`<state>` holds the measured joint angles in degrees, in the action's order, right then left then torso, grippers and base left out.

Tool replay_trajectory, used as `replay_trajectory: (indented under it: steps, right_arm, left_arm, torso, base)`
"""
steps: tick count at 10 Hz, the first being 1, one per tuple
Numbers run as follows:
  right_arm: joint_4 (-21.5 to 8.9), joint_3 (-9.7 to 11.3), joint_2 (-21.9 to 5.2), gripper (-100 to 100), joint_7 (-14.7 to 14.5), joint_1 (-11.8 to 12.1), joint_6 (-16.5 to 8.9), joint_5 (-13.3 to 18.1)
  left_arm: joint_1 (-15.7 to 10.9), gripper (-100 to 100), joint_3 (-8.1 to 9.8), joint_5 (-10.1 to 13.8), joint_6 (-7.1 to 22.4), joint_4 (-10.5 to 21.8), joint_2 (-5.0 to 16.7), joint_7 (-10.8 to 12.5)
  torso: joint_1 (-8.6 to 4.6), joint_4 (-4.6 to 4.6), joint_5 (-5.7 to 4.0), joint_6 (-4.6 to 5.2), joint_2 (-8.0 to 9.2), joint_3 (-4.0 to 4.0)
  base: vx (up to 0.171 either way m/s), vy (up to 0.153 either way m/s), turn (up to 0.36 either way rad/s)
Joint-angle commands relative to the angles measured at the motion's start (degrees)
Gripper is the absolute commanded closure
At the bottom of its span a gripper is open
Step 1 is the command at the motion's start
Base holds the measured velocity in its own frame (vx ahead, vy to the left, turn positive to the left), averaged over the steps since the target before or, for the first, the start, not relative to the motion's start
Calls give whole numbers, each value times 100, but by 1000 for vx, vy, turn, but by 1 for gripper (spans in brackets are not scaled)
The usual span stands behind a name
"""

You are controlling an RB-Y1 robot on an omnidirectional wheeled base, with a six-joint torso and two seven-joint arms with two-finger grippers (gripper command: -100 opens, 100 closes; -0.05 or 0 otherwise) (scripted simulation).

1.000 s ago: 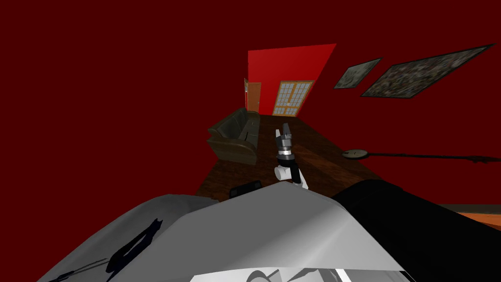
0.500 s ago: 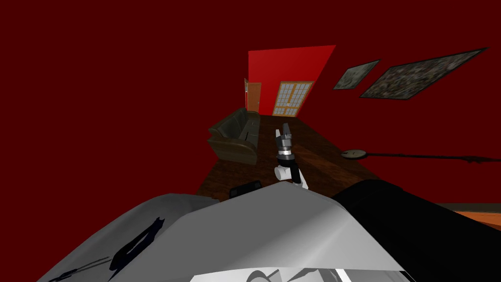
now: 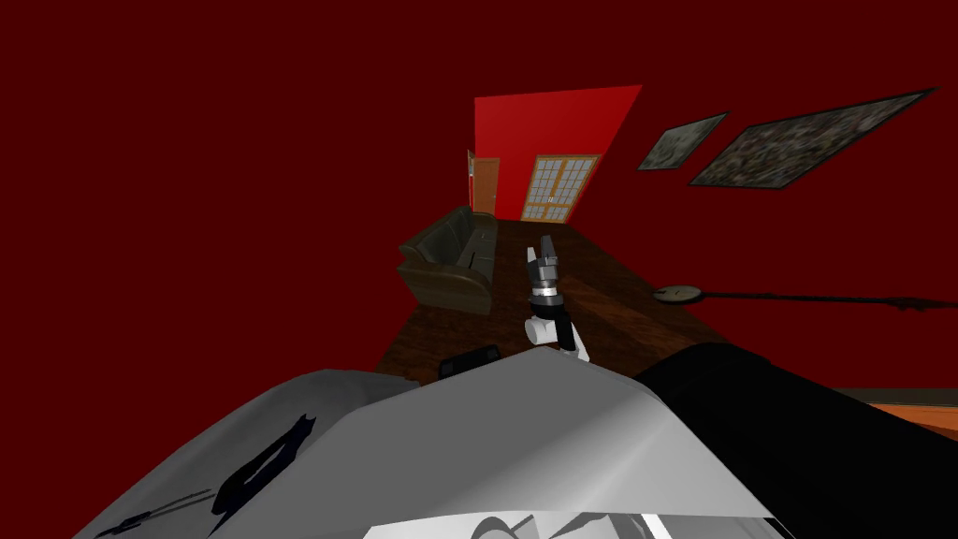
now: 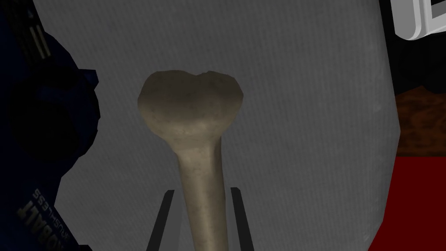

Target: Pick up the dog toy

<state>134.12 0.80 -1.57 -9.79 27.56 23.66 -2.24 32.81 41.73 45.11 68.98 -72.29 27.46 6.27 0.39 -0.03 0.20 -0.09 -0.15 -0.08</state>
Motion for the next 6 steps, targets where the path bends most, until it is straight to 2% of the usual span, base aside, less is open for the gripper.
replay_trajectory:
  steps: [1,2,3,4,5,6]
  right_arm:
    - [0,0,0,0,0,0,0,0]
    - [0,0,0,0,0,0,0,0]
    - [0,0,0,0,0,0,0,0]
    - [0,0,0,0,0,0,0,0]
    - [0,0,0,0,0,0,0,0]
    - [0,0,0,0,0,0,0,0]
  left_arm:
    - [0,100,0,0,0,0,0,0]
    - [0,0,0,0,0,0,0,0]
    - [84,100,87,89,168,-101,92,-7]
    - [145,100,139,138,274,-188,131,3]
    - [128,100,117,117,219,-176,108,15]
    - [138,0,129,125,247,-188,117,13]
  torso:
    - [0,0,0,0,0,0]
    - [1,0,0,0,0,0]
    - [1,0,0,0,0,0]
    - [-3,-1,-5,1,-3,-2]
    - [-9,-2,-6,0,-7,-4]
    - [-5,-2,-1,2,-6,-4]
  base:
    - [0,0,0]
    - [0,0,0]
    - [10,-12,1]
    - [25,-22,-2]
    - [11,-9,5]
    - [0,0,0]
